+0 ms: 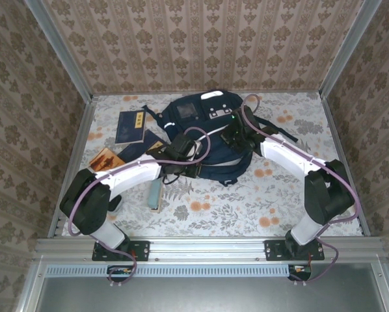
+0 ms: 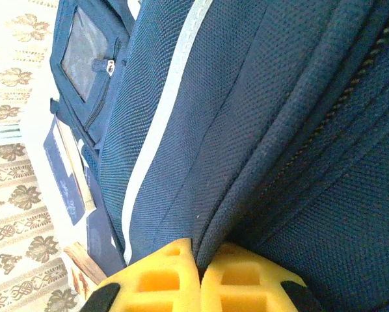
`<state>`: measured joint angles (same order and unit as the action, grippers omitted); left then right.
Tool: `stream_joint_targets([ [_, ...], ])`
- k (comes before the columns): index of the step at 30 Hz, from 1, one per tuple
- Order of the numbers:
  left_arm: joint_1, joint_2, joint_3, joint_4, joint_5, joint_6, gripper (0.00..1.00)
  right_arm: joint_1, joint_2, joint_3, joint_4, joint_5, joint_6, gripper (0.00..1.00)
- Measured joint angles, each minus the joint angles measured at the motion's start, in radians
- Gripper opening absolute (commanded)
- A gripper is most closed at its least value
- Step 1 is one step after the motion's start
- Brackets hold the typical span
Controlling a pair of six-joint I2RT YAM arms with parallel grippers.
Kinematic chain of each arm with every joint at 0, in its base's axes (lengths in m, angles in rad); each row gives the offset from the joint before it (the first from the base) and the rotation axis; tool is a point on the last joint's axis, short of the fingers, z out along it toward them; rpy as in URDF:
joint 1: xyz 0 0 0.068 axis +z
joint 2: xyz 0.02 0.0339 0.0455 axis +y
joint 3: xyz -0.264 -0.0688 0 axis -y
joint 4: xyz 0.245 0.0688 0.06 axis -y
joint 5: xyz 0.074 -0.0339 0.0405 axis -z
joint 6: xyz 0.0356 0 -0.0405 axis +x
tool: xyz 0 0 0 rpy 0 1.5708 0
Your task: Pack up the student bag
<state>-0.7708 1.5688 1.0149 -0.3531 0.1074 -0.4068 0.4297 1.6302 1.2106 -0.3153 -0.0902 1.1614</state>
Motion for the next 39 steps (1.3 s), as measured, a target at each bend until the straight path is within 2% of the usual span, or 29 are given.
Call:
stream_joint_targets([
  [14,0.133,0.025,0.013,-0.020,-0.053,0.092,0.00,-0.051,-0.090,-0.076,-0.026,-0.045,-0.095,0.00],
  [24,0.201,0.147,0.133,-0.015,-0.021,0.154,0.00,-0.080,-0.164,-0.129,-0.032,-0.050,-0.113,0.00],
  [29,0.203,0.238,0.229,-0.013,0.022,0.158,0.00,-0.084,-0.186,-0.172,-0.021,-0.026,-0.084,0.00],
  [34,0.205,0.330,0.356,-0.019,0.054,0.169,0.00,-0.083,-0.212,-0.235,0.068,-0.014,-0.008,0.00],
  [39,0.238,0.385,0.434,-0.014,0.058,0.182,0.00,-0.077,-0.139,-0.239,0.187,-0.027,0.065,0.00],
])
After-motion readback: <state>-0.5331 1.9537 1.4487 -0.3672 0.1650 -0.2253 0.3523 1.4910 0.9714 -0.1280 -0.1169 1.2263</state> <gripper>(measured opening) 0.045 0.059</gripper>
